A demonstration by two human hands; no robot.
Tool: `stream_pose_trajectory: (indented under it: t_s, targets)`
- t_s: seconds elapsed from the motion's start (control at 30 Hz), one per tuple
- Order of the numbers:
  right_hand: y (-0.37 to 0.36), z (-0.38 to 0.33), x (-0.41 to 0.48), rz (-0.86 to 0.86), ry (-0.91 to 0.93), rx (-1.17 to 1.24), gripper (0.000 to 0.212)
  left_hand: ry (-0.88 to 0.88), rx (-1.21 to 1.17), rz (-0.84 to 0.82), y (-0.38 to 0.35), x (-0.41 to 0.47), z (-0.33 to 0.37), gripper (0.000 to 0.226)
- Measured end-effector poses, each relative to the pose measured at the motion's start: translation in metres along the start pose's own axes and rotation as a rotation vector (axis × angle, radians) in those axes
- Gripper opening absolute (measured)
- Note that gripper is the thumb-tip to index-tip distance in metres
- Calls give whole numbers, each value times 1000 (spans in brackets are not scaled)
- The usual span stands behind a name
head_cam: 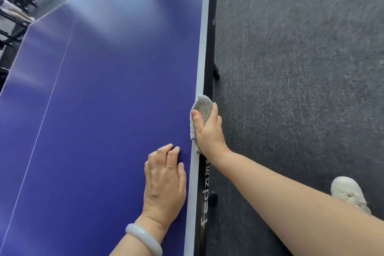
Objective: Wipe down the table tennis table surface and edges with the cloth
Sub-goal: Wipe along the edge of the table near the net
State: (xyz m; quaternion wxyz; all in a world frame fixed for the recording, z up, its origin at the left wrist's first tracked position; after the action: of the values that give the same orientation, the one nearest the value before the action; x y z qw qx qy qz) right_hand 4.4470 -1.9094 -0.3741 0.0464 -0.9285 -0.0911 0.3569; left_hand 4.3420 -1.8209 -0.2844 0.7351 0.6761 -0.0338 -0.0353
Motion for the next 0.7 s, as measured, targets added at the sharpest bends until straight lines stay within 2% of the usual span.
stream_pose_trajectory:
  t_s: [0.13, 0.3, 0.4, 0.47, 0.57, 0.7]
  targets:
    - [1, -1, 1, -14, -16, 7, 81, -94, -22, 30, 13, 66, -9, 32]
    - [2, 3, 2, -52, -35, -1, 84, -64, -69, 27, 4, 164, -24, 45]
    - [4, 4, 7, -135, -67, 19, 98, -113, -52, -14, -10, 215, -28, 48]
    - [4, -1, -1, -177, -72, 24, 105, -114, -75, 22, -10, 220, -32, 48]
    - [9, -29, 23, -96, -52, 31, 105, -113, -144, 71, -15, 224, -37, 49]
    - [22, -103, 114, 65, -66, 134, 92, -109, -169, 62, -15, 225, -38, 50]
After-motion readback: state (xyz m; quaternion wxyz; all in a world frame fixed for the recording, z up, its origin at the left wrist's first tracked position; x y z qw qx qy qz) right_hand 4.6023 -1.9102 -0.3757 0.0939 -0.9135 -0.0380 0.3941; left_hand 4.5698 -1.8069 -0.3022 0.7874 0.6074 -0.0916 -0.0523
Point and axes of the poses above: each hand's wrist, its own x-axis towards the middle knuckle, its own y-axis out of the back of the hand, z = x × y, the point moved 6 cm from there along x, towards the middle knuckle, and after that the axes turned 13 degrees about -y, right-handed, at the moved point
